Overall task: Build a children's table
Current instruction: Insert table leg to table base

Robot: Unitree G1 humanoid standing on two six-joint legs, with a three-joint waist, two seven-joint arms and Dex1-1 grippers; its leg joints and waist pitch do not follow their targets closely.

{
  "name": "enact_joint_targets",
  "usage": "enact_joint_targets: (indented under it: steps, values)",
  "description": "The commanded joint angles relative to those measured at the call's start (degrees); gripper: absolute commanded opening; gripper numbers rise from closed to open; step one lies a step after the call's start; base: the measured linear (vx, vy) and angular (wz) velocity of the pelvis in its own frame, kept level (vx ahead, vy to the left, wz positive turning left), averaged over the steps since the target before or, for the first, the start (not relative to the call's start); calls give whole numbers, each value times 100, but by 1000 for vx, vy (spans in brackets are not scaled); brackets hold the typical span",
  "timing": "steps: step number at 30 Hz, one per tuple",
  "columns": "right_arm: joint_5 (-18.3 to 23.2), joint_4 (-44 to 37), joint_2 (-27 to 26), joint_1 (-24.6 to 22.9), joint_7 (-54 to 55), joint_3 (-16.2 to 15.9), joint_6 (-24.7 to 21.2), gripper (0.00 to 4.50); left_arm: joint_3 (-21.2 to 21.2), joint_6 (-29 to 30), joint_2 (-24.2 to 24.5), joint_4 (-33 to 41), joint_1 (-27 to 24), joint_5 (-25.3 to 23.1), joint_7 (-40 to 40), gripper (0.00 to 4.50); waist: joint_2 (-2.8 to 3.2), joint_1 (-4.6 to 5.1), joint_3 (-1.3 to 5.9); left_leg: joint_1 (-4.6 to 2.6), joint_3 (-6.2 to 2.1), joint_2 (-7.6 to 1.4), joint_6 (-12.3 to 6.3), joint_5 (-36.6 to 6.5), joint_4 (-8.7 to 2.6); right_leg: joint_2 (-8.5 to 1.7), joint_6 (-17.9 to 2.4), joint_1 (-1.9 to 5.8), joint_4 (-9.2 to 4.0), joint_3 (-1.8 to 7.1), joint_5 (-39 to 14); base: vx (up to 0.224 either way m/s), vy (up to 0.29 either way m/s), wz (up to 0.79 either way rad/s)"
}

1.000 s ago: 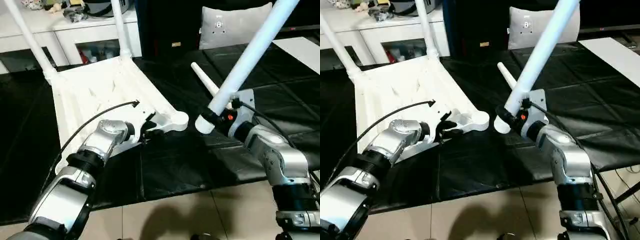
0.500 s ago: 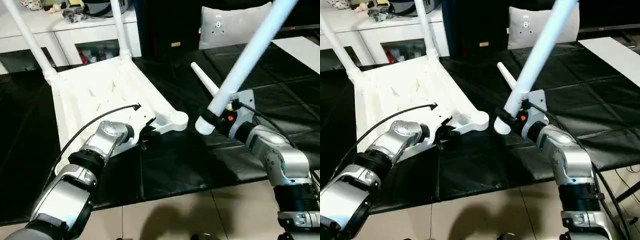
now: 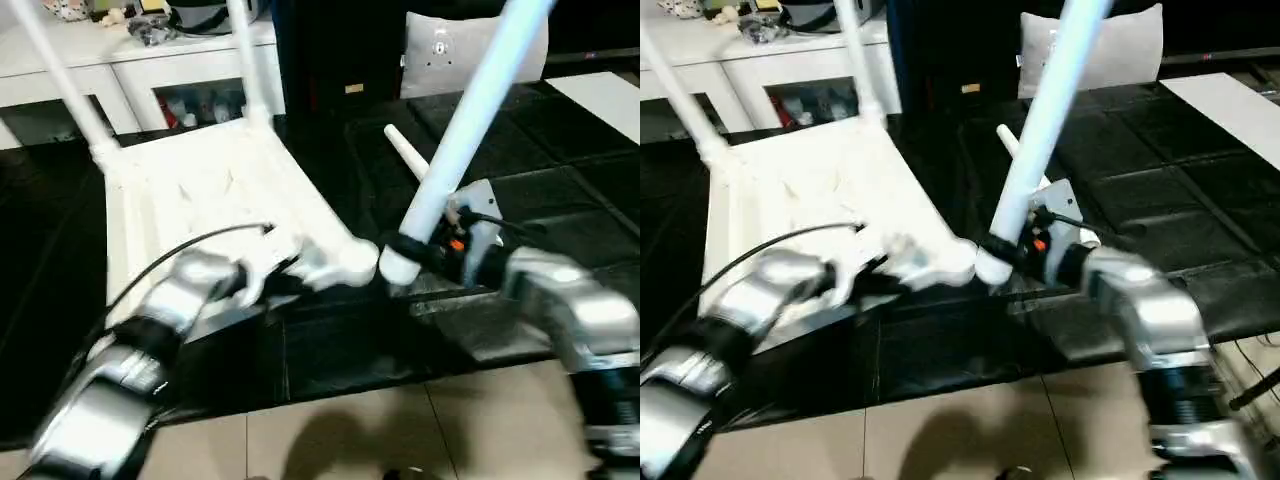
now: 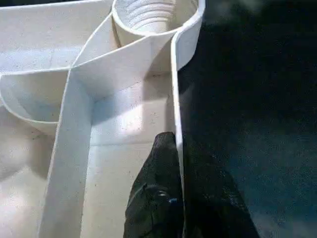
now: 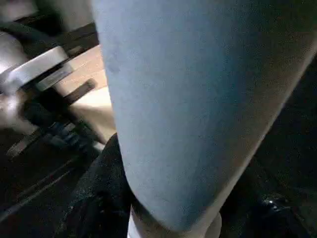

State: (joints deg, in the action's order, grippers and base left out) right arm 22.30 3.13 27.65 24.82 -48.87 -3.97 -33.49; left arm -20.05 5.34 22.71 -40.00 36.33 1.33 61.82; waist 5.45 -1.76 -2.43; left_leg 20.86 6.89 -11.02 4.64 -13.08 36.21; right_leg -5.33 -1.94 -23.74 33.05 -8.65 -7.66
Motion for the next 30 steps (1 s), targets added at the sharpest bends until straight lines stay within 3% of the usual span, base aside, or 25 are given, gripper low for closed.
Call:
enact_joint_targets:
  steps: [1, 2, 4, 5, 9, 10, 17, 21, 27, 30]
  values:
    - [97, -214, 64, 84, -360, -177, -67, 191, -367, -49, 125, 397, -186, -144, 503, 0, -91, 9, 412, 48, 78, -129, -568, -497, -428, -306, -486, 453, -429, 276, -2227, 0, 0, 0]
    - [96, -190, 90, 129, -431, -202, -71, 191, -401, 7, 179, 569, -276, -146, 575, 0, -155, 20, 402, 32, 93, -130, -549, -565, -433, -298, -473, 432, -448, 277, -2312, 0, 0, 0]
    - [61, -124, 129, 197, -504, -249, -27, 191, -392, 63, 209, 742, -360, -122, 598, 0, -109, -7, 388, -5, 102, -125, -493, -659, -438, -299, -463, 402, -472, 273, -2468, 0, 0, 0]
    - [2, -29, 135, 277, -533, -301, 9, 191, -358, 39, 195, 845, -408, -135, 488, 0, -156, -5, 376, 2, 104, -123, -463, -708, -449, -295, -441, 412, -482, 267, -2530, 0, 0, 0]
    - [-72, 148, 103, 418, -599, -400, 59, 191, -282, 39, 135, 1094, -503, -106, 350, 0, -144, 14, 372, -5, 101, -98, -378, -848, -448, -306, -319, 418, -505, 255, -2746, 0, 0, 0]
    - [-95, 231, 55, 455, -613, -437, 85, 191, -239, 139, 89, 1243, -556, -41, 329, 0, -169, 14, 377, 5, 104, -93, -388, -793, -446, -304, -294, 421, -508, 259, -2720, 0, 0, 0]
    - [-330, 559, -159, 533, -414, -630, 157, 191, -156, 42, -88, 1238, -603, -192, -107, 0, -176, 19, 381, 26, 110, -86, -411, -672, -440, -296, -309, 424, -499, 252, -2651, 0, 0, 0]
    - [-412, 737, -276, 538, -246, -580, 287, 191, -57, 301, -103, 1275, -608, -19, 36, 58, -165, 37, 373, 13, 104, -74, -365, -822, -441, -301, -206, 408, -534, 235, -2875, 0, 0, 0]
    - [-507, 890, -426, 514, -98, -526, 450, 191, -15, 45, -87, 1112, -589, -183, -142, 106, -159, 77, 390, 50, 88, -83, -407, -729, -443, -296, -268, 431, -505, 240, -2606, 0, 0, 0]
    - [-526, 926, -457, 506, -86, -535, 477, 191, -31, 6, -58, 1031, -582, -214, -95, 109, -158, 110, 384, 51, 89, -77, -408, -744, -448, -288, -272, 438, -500, 238, -2598, 0, 0, 0]
